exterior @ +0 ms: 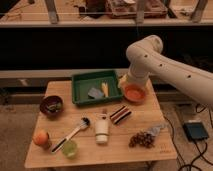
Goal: Place eraser in plastic cup
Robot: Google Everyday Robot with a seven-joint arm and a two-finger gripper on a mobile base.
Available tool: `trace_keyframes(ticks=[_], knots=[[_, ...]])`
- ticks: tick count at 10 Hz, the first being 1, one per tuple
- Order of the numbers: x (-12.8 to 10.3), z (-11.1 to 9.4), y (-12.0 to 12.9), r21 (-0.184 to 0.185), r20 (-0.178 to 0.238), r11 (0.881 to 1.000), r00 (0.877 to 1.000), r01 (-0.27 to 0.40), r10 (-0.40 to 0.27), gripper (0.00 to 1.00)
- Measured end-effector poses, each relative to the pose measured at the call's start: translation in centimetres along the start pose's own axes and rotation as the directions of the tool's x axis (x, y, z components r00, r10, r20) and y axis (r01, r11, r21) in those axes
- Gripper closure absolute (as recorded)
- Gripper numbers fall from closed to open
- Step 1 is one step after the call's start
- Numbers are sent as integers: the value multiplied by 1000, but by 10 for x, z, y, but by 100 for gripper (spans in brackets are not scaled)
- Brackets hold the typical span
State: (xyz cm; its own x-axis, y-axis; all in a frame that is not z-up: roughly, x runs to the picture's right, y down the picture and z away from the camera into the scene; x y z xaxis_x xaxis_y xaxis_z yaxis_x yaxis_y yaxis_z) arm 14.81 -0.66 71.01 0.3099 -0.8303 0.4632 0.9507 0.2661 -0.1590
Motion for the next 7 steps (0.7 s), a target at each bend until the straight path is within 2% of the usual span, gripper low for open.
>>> trace_keyframes(ticks=[2,3,5,7], knots=[[-1,2,2,-7,11,1000,1000,-4,4,20],[-4,7,5,-33,39,999,999,-6,7,20],[-26,28,8,-79,124,997,992,-14,23,20],[-65,69,22,-147,211,988,975,-42,73,20]])
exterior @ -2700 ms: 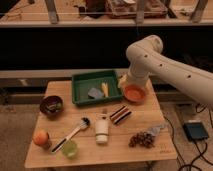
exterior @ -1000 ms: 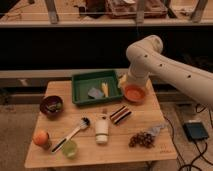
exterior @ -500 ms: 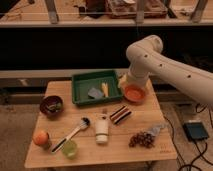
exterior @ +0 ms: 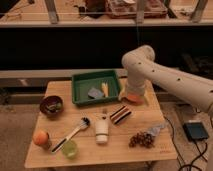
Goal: Place eraser in plastic cup
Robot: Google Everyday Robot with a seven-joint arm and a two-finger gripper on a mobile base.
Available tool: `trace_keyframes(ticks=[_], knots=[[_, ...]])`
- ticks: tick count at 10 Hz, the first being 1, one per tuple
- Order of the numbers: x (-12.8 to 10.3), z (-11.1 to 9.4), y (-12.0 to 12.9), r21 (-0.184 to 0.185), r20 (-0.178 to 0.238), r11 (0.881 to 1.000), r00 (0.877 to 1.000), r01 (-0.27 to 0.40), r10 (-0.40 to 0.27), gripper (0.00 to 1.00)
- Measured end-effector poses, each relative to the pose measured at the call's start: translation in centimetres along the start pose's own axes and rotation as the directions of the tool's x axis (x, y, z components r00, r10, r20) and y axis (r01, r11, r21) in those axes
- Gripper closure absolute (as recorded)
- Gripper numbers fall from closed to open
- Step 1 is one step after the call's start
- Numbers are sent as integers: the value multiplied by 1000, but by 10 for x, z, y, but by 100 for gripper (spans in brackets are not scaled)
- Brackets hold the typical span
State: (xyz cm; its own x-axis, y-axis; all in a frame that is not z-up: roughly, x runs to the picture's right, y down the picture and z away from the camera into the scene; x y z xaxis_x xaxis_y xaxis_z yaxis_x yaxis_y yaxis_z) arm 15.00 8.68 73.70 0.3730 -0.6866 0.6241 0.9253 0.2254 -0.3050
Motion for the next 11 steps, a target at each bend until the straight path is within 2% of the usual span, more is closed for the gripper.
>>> trace_keyframes(ticks=[2,3,6,8,10,11], knots=[[-36,43,14,-34,83,998,995,-60,63,20],[-59,62,21,-35,117,994,988,-101,104,20],[-93,97,28,52,147,983,975,-176,167,20],[-93,100,24,106,160,975,971,-196,178,20],[-74,107,8,163,172,964,969,-208,180,20],[-64,110,1,175,166,963,970,-207,179,20]])
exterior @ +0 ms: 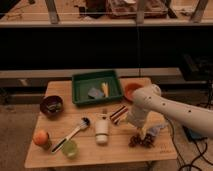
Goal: Place eraser in plastic cup
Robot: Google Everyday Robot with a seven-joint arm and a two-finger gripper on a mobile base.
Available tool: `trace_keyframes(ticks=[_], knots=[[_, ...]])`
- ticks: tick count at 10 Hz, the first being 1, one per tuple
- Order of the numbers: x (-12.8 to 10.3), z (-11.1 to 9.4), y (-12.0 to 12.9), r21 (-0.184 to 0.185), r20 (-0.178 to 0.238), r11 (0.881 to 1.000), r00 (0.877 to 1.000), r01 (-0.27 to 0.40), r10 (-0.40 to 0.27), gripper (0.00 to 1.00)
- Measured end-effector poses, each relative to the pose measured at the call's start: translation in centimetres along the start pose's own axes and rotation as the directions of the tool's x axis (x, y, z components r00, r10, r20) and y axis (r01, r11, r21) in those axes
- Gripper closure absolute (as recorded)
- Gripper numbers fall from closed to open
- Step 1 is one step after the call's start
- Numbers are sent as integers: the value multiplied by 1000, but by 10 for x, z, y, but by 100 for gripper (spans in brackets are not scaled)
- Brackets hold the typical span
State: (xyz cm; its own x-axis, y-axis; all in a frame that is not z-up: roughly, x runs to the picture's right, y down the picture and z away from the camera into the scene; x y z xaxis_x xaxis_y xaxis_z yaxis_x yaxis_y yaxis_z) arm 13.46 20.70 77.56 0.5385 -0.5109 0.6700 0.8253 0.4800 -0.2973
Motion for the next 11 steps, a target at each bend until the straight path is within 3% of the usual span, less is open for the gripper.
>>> trace_keyframes(ticks=[2,5,8,11], knots=[[20,13,-25,12,-22,1000,1000,19,-19,20],[51,28,-46,1,-41,1000,999,11,-10,20],[52,30,-68,-34,-74,999,997,21,-23,20],[51,31,-76,-40,-95,999,995,27,-31,20]])
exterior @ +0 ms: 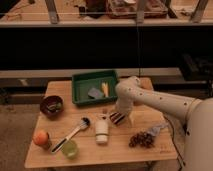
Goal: Place eraser in plastic cup
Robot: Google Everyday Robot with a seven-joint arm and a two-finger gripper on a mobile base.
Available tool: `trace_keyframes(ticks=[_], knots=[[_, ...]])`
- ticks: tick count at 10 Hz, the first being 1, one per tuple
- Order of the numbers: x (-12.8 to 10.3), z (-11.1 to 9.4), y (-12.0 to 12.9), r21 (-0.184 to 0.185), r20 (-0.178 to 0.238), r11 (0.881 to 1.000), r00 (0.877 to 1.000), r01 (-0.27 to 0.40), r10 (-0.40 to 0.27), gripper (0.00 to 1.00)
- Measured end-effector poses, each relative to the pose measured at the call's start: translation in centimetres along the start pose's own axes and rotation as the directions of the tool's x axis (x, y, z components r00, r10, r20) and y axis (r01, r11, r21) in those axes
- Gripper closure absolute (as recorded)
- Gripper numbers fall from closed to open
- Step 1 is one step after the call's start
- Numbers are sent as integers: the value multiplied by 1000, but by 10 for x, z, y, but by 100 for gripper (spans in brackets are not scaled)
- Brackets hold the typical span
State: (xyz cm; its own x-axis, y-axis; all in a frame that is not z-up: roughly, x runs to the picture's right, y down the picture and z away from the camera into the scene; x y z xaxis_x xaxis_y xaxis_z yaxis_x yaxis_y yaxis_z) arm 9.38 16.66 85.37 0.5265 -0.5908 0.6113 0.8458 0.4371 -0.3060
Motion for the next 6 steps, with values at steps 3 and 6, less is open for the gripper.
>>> trace_keyframes(ticks=[3,6], knots=[[6,7,-4,23,-9,1000,1000,-2,2,20],[29,9,-17,36,-35,998,998,59,-58,20]])
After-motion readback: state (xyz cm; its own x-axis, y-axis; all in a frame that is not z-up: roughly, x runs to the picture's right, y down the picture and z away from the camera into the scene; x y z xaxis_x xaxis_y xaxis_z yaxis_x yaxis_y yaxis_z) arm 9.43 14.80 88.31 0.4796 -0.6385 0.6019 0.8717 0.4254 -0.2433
